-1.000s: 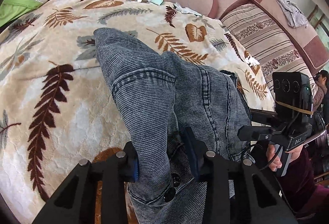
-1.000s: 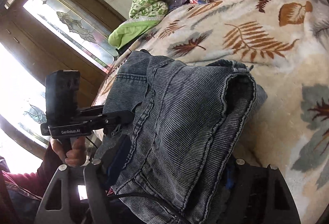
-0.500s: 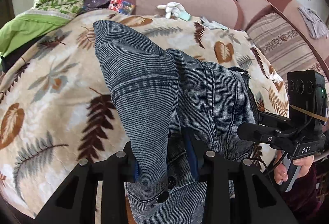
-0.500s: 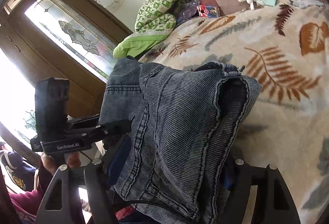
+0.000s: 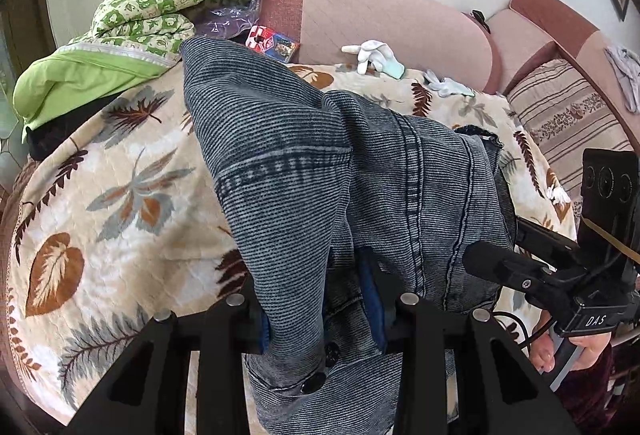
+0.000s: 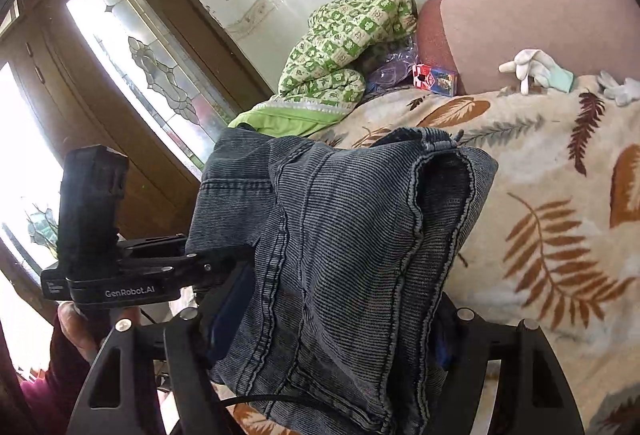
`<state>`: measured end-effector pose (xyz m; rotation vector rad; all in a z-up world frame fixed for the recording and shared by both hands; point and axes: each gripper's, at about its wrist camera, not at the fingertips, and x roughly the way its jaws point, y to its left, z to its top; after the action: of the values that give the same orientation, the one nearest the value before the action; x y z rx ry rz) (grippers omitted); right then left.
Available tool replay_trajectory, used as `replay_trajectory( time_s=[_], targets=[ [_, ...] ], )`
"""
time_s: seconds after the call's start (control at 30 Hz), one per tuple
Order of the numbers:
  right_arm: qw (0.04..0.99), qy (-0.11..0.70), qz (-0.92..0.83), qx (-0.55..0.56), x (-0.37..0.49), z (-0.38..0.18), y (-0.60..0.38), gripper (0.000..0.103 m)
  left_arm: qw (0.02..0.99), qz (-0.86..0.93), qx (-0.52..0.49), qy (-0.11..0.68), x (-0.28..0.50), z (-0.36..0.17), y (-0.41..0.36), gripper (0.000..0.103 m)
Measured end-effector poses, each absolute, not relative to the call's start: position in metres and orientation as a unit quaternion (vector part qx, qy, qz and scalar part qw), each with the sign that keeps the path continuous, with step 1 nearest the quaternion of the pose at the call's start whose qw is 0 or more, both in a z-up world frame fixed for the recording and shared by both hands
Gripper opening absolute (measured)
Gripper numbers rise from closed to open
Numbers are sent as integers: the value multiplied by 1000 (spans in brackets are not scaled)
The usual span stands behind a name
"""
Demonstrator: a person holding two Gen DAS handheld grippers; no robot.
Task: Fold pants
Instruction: 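Lift and fold the jeans over with the left tool while the right tool holds them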
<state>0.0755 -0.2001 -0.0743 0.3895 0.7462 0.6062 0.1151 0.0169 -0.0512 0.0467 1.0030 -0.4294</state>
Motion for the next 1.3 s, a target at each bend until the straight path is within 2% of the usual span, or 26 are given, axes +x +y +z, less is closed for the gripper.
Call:
replay_trajectory(
  time_s=[0.6, 1.3],
  targets=[
    [859, 394, 257, 205, 121, -121, -217, 77, 842, -177, 50, 508, 153, -82, -12, 38],
    [849, 409, 250, 221, 132, -135, -220, 77, 844, -164, 61, 508, 167, -94, -14, 38]
  ],
)
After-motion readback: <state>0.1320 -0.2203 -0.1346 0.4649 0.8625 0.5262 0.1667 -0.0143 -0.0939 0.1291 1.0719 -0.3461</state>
